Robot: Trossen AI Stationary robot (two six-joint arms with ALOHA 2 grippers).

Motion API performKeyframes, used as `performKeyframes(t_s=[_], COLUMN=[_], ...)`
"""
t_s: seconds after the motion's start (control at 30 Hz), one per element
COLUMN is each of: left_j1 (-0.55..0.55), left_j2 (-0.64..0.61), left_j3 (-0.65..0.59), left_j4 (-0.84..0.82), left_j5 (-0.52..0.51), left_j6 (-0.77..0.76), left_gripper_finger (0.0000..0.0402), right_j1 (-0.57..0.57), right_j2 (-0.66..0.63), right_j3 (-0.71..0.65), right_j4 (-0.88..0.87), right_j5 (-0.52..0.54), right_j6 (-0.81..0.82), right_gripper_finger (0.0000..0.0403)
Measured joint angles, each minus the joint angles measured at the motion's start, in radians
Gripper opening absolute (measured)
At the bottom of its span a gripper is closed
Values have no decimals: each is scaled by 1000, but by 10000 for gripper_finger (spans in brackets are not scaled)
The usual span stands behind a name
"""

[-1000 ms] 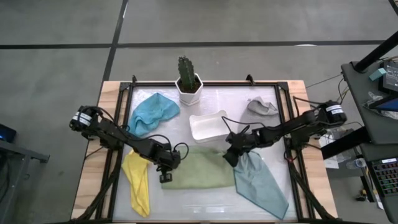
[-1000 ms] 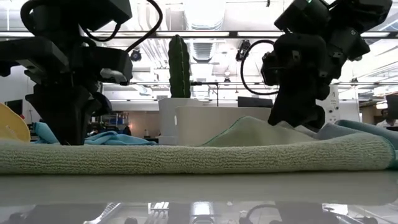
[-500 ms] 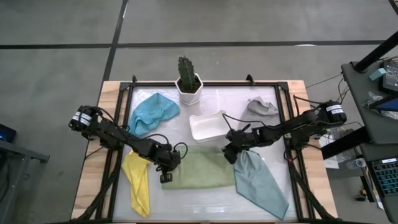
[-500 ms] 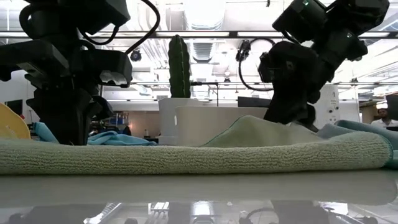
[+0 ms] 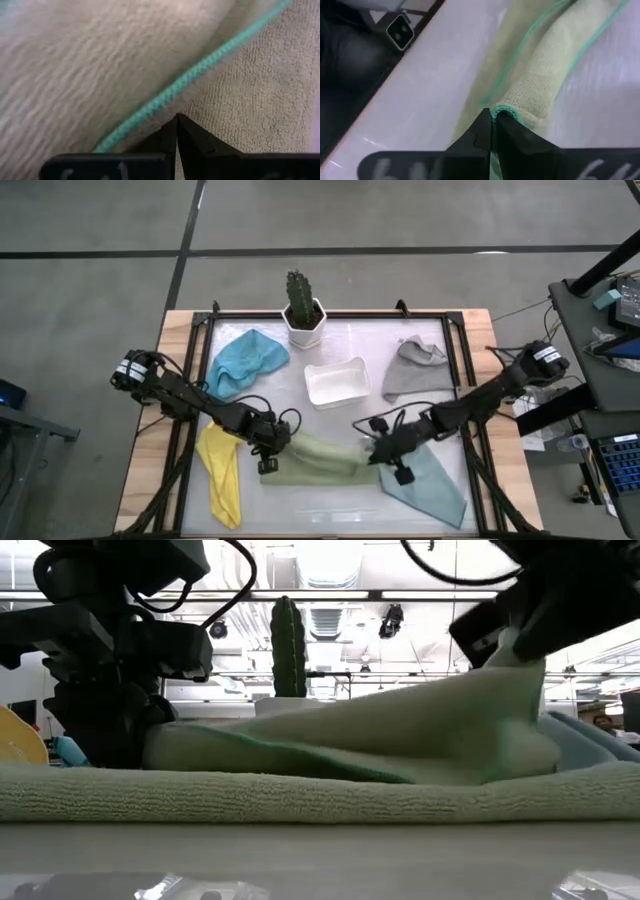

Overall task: Fold microfiber towels
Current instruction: Fold the green towel

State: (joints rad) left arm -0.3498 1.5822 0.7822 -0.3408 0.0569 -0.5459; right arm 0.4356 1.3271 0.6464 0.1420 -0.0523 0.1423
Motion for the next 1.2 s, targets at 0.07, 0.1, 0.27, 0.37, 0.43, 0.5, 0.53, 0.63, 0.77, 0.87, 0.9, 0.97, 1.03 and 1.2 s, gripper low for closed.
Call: performKeyframes(t_s=[0.07,0.1,0.27,0.37,0.43,0.5,0.53,0.63,0.77,0.87,0.9,0.97,1.03,1.2], left_j1=[-3,-4,-25,-46,-56,-64,-66,-65,-63,-63,-62,-62,-60,-55], left_j2=[0,0,1,1,1,2,2,1,-3,-22,-30,-52,-70,-129], left_j3=[0,0,-2,-3,-4,-4,-4,-3,4,15,21,27,30,29], left_j4=[0,0,-7,-10,-15,-26,-31,-63,-74,-82,-79,-75,-77,-74], left_j5=[4,9,102,133,171,198,200,205,204,198,197,192,186,161], left_j6=[-19,-33,-106,-130,-139,-152,-154,-155,-148,-121,-108,-98,-98,-94], left_gripper_finger=[0,0,0,0,0,0,0,0,0,0,0,0,0,0], right_j1=[2,2,-10,-29,-47,-71,-83,-113,-153,-180,-186,-190,-190,-189], right_j2=[21,34,88,95,90,82,76,53,-7,-61,-76,-98,-105,-76], right_j3=[0,0,-1,-1,-1,-1,-1,-1,-1,-1,-1,-3,-12,-39], right_j4=[-9,-9,-5,-10,-21,-31,-41,-77,-200,-295,-326,-356,-370,-370], right_j5=[-16,-23,-27,-26,-28,-28,-27,-27,-26,-23,-22,13,48,53], right_j6=[30,44,132,160,178,193,197,192,188,189,189,197,198,199], right_gripper_finger=[8,8,8,10,16,27,34,59,88,100,102,104,102,76])
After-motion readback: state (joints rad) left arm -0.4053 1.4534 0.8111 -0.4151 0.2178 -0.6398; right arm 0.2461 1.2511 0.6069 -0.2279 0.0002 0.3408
